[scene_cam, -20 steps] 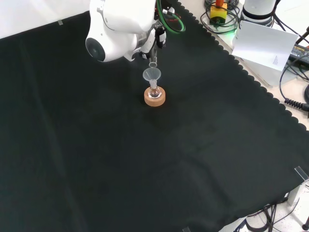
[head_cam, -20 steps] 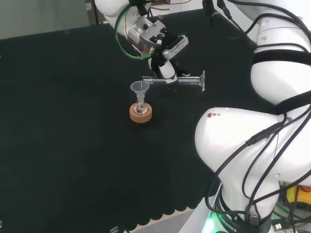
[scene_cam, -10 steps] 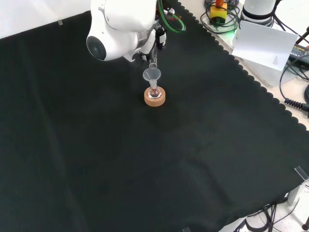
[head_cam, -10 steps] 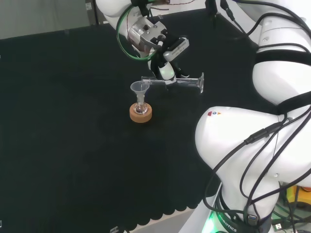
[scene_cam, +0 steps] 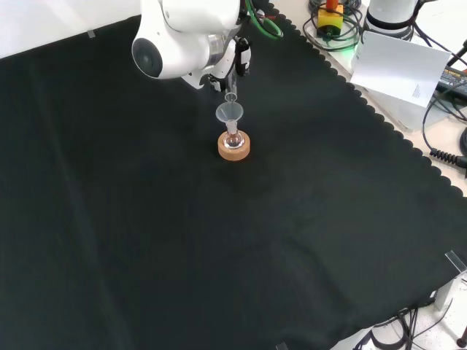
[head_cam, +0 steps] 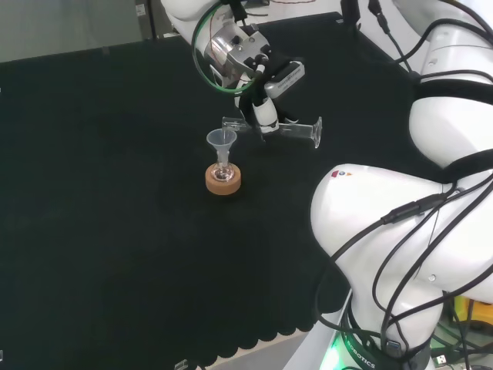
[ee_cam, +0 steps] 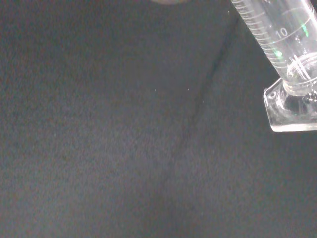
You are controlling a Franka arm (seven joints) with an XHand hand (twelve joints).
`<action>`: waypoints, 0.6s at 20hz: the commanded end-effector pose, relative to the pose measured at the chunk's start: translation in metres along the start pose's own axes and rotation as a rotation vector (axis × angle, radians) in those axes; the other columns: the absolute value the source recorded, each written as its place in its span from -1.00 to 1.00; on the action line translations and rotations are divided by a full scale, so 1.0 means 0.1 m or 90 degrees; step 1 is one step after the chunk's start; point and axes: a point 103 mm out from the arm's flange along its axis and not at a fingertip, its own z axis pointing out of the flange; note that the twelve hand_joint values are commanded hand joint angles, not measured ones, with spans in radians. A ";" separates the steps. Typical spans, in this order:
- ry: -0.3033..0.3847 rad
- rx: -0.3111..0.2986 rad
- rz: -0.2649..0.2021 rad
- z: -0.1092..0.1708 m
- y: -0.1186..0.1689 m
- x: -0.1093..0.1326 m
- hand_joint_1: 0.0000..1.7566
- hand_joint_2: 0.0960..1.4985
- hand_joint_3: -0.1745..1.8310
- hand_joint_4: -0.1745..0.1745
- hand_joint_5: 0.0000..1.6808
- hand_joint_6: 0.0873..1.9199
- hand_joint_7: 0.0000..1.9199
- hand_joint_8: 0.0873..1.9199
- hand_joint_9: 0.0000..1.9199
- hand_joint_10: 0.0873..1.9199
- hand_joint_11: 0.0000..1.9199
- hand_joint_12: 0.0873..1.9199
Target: Pour the water from the graduated cylinder into the round-bottom flask.
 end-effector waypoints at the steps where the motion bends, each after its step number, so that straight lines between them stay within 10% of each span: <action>1: 0.021 -0.070 -0.028 0.08 0.03 -0.07 0.42 0.50 -0.83 -1.00 0.06 0.13 -0.03 0.12 0.55 -1.00 0.33 -0.31; 12: 0.095 -0.237 -0.095 0.18 0.03 -0.20 0.42 0.51 -0.82 -1.00 0.05 0.14 -0.04 0.13 0.54 -1.00 0.32 -0.30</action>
